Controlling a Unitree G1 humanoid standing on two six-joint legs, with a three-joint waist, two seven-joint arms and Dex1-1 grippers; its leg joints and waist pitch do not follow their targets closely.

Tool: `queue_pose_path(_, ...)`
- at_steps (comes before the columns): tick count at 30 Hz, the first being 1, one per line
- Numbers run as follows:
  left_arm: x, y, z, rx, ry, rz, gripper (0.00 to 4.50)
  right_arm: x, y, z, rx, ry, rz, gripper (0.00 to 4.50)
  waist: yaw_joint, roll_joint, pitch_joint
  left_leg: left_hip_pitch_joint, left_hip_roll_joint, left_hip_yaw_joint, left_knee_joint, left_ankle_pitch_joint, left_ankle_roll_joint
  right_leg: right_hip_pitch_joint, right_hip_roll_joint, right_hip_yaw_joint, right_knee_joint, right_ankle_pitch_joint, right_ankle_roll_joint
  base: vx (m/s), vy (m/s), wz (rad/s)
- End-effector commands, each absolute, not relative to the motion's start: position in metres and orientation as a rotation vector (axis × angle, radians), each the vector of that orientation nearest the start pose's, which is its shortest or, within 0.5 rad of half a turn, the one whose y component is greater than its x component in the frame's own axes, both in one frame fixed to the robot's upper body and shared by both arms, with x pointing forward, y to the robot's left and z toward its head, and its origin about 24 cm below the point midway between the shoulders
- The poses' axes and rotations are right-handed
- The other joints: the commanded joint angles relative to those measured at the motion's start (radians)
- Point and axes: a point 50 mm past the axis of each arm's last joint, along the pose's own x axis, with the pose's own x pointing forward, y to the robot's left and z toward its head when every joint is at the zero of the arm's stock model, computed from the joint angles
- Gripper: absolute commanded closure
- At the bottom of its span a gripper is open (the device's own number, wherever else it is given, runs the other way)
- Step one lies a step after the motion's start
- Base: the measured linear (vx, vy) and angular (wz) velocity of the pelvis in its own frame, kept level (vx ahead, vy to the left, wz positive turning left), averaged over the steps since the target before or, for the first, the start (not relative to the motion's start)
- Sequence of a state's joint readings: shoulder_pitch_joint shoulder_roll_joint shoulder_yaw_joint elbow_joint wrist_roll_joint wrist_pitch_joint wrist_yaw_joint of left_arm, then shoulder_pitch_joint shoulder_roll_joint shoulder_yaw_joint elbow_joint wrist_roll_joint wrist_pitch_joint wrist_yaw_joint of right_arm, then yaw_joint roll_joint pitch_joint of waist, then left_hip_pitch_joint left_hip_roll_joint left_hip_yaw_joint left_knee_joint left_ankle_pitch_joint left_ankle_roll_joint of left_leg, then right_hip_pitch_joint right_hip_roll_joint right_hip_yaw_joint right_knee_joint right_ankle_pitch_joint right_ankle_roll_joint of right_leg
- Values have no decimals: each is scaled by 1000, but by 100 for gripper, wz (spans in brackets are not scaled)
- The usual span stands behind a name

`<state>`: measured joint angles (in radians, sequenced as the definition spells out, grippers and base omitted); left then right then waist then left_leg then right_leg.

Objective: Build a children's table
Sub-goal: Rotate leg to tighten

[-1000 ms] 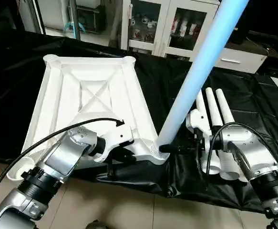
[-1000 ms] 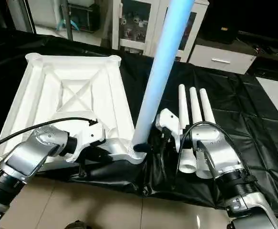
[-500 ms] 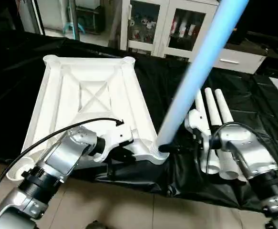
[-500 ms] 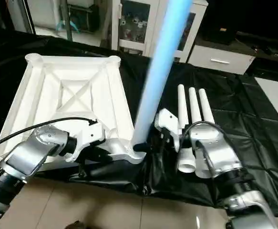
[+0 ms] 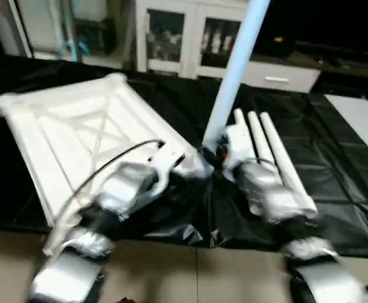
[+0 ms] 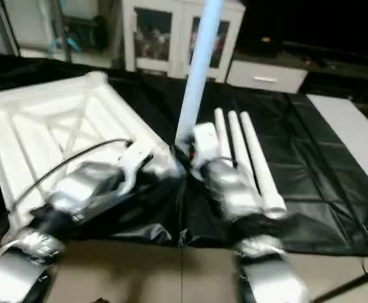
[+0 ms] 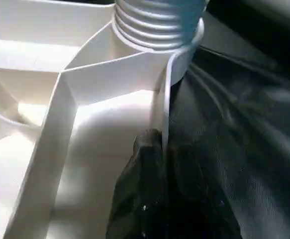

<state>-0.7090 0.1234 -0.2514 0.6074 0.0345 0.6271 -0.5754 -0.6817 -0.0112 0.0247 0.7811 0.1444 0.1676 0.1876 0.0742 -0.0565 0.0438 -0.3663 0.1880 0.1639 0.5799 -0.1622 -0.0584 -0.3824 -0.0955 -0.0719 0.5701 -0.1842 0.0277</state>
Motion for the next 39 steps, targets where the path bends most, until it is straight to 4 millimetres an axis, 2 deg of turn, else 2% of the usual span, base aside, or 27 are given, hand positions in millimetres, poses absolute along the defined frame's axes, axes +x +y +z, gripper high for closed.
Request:
queue_pose_path(1, 357, 76, 70, 242, 505, -679, 450, 339, -101, -4, 44, 528, 186, 262, -16, 17, -42, 47, 32, -32, -92, -685, -98, -10, -50, 9, -100, -545, -98, 0, 0, 0)
queue_pose_path(2, 360, 75, 71, 259, 493, -650, 450, 340, -93, -4, 56, 530, 146, 262, -21, 20, -41, 57, 30, -31, -90, -718, -94, -15, -45, 1, -109, -556, -89, 0, 0, 0)
queue_pose_path(3, 362, 74, 72, 272, 482, -639, 450, 342, -86, -1, 79, 518, 126, 262, -23, 21, -38, 58, 31, -32, -92, -735, -92, -14, -42, -4, -110, -556, -86, 0, 0, 0)
queue_pose_path(4, 363, 73, 73, 278, 477, -643, 450, 345, -81, 2, 114, 500, 126, 262, -30, 19, -39, 58, 35, -33, -99, -760, -89, -6, -40, -12, -108, -547, -80, 0, 0, 0)
queue_pose_path(5, 363, 73, 73, 279, 475, -645, 450, 346, -80, 4, 125, 492, 129, 262, -29, 26, -39, 53, 40, -33, -110, -783, -89, 3, -37, -12, -100, -517, -80, 0, 0, 0)
queue_pose_path(7, 363, 75, 72, 281, 477, -652, 450, 350, -74, 11, 182, 460, 151, 262, -28, 27, -38, 49, 44, -27, -121, -797, -89, 7, -38, -9, -91, -476, -92, 0, 0, 0)
queue_pose_path(10, 363, 78, 70, 290, 485, -653, 450, 353, -71, 17, 172, 421, 197, 262, -23, 12, -39, 55, 32, -21, -101, -728, -76, 0, -61, -9, -117, -557, -81, 0, 0, 0)
queue_pose_path(12, 363, 78, 69, 297, 486, -650, 450, 354, -70, 20, 175, 405, 208, 262, -21, 11, -39, 50, 33, -23, -98, -684, -68, 3, -73, -14, -125, -599, -66, 0, 0, 0)
queue_pose_path(14, 363, 80, 68, 302, 488, -647, 450, 356, -68, 25, 192, 377, 235, 262, -22, 13, -37, 49, 35, -24, -100, -681, -73, -1, -69, -15, -124, -590, -66, 0, 0, 0)
queue_pose_path(15, 363, 80, 67, 308, 490, -649, 450, 358, -67, 28, 189, 356, 254, 227, -23, 13, -36, 48, 36, -25, -102, -688, -75, 0, -67, -16, -123, -584, -66, 0, 0, 0)
queue_pose_path(16, 363, 82, 66, 316, 495, -656, 450, 359, -67, 34, 188, 323, 288, 227, -24, 13, -37, 46, 38, -26, -106, -698, -77, 2, -65, -16, -120, -570, -67, 0, 0, 0)
queue_pose_path(18, 362, 84, 65, 323, 499, -662, 450, 361, -68, 39, 185, 296, 313, 187, -23, 12, -38, 40, 39, -27, -109, -690, -77, 5, -66, -10, -114, -552, -75, 0, 0, 0)
queue_pose_path(20, 361, 87, 62, 337, 511, -678, 450, 363, -73, 49, 160, 240, 361, 178, -19, 9, -38, 35, 35, -24, -107, -653, -67, 3, -72, -4, -118, -563, -76, 0, 0, 0)
queue_pose_path(21, 360, 89, 62, 339, 514, -687, 450, 364, -79, 53, 143, 218, 368, 165, -20, 9, -39, 31, 36, -26, -108, -640, -65, 7, -75, -3, -116, -567, -77, 0, 0, 0)
queue_pose_path(22, 360, 89, 62, 339, 514, -687, 450, 364, -79, 53, 143, 218, 368, 151, -21, 8, -40, 18, 38, -29, -112, -606, -65, 19, -75, -3, -111, -554, -77, 0, 0, 0)
queue_pose_path(25, 359, 91, 61, 340, 518, -698, 450, 364, -84, 58, 132, 197, 382, 134, -15, 6, -43, 24, 40, -20, -108, -559, -61, 8, -75, 6, -104, -483, -111, 0, 0, 0)
queue_pose_path(26, 356, 93, 60, 343, 527, -725, 450, 362, -95, 64, 114, 175, 411, 111, -13, 10, -44, 24, 40, -19, -108, -547, -59, 8, -76, 9, -101, -466, -119, 0, 0, 0)
queue_pose_path(28, 353, 96, 58, 351, 544, -764, 450, 359, -106, 69, 98, 164, 441, 102, -5, 6, -43, 19, 39, -12, -109, -488, -43, 10, -71, 14, -95, -414, -130, 0, 0, 0)
queue_pose_path(29, 346, 100, 56, 364, 564, -830, 450, 352, -120, 74, 66, 160, 520, 90, 3, 14, -43, 15, 42, -11, -111, -454, -35, 18, -70, 18, -90, -379, -129, 0, 0, 0)
queue_pose_path(30, 344, 101, 55, 369, 571, -852, 450, 350, -124, 75, 55, 161, 546, 90, 12, 9, -46, 14, 48, -6, -110, -412, -28, 19, -71, 23, -82, -317, -136, 0, 0, 0)
queue_pose_path(32, 339, 103, 53, 391, 581, -903, 450, 345, -131, 77, 30, 167, 607, 62, 16, 7, -47, 19, 41, 1, -105, -408, -29, 13, -66, 23, -81, -325, -153, 0, 0, 0)
queue_pose_path(33, 333, 108, 51, 420, 599, -963, 450, 340, -138, 80, 2, 167, 687, 56, 21, 13, -48, 18, 42, 0, -104, -409, -27, 16, -68, 24, -80, -333, -150, 0, 0, 0)
queue_pose_path(34, 333, 108, 51, 420, 599, -963, 450, 340, -138, 80, 2, 167, 687, 47, 20, 9, -47, 14, 45, 1, -104, -397, -21, 16, -70, 26, -80, -333, -150, 0, 0, 0)
queue_pose_path(35, 327, 111, 49, 447, 609, -1026, 450, 335, -144, 83, -20, 173, 766, 47, 20, 12, -48, 15, 43, 2, -103, -391, -24, 14, -68, 26, -78, -328, -156, 59, -31, 1)
queue_pose_path(36, 324, 113, 47, 456, 622, -1051, 450, 332, -146, 84, -37, 176, 810, 47, 24, 9, -50, 16, 45, 5, -99, -376, -20, 14, -66, 28, -74, -303, -162, 59, -31, 1)
queue_pose_path(37, 319, 118, 46, 473, 639, -1097, 450, 328, -152, 86, -71, 188, 882, 18, 28, 11, -50, 23, 45, 9, -95, -376, -17, 8, -64, 30, -71, -286, -178, 64, -40, 8)
queue_pose_path(39, 312, 126, 45, 533, 646, -1181, 450, 320, -160, 88, -134, 223, 999, 9, 36, 8, -52, 23, 45, 12, -89, -347, -4, 10, -60, 32, -61, -241, -198, 74, -42, 13)
